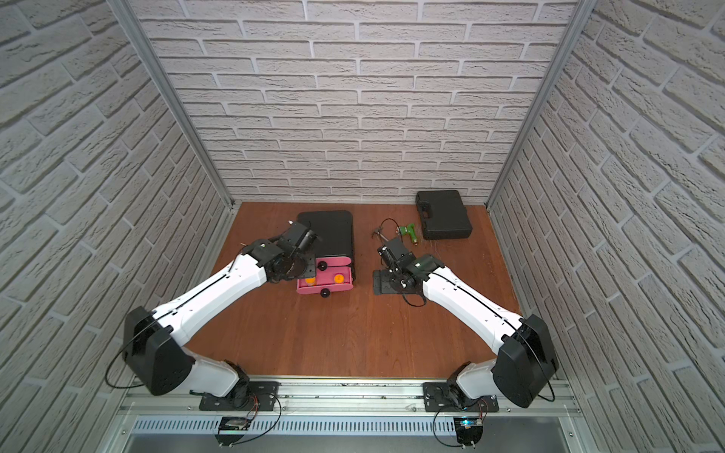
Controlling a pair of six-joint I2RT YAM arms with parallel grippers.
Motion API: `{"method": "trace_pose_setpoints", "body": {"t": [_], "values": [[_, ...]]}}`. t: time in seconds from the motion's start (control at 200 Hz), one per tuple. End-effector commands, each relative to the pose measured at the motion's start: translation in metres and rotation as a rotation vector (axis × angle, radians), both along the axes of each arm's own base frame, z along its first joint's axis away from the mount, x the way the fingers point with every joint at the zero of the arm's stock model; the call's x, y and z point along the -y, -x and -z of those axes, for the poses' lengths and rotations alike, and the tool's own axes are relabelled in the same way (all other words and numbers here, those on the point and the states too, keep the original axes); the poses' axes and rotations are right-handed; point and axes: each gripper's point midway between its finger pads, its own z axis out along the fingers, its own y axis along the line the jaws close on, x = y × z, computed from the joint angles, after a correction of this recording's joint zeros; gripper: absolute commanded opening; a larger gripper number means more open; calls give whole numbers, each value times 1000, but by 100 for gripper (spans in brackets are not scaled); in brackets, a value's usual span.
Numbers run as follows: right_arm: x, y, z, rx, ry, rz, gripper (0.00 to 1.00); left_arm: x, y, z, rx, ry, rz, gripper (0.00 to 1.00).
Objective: Put the paint cans in the drawer according to color
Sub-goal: Place the paint can in the drawer, then close the drawer of the storage box.
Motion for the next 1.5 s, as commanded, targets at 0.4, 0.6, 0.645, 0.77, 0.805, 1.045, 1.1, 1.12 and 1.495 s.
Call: {"method": "trace_pose_setpoints", "body": {"t": [0.4,0.6,0.645,0.77,0.805,1.045,1.1,1.12,1.495], "values": [[-135,22,12,201,-155,-632,50,6,-56,-55,45,381,35,25],[-166,19,31,314,-35,-791,28,7,-65,-28,-27,400,58,25],[-168,16,37,329,3,-807,24,5,-66,-20,-49,406,52,25],[-173,-1,44,386,81,-799,9,1,-63,-1,-93,402,41,25],[-173,-7,45,402,103,-788,5,0,-62,2,-99,395,42,25],[-176,-27,49,484,154,-746,3,-6,-47,25,-174,367,49,25],[-177,-31,50,493,161,-739,3,-7,-44,29,-189,357,53,26],[-178,-32,49,497,162,-737,2,-7,-43,31,-195,355,54,26],[-187,-56,33,593,198,-689,3,-11,-32,53,-257,331,60,26]]}}
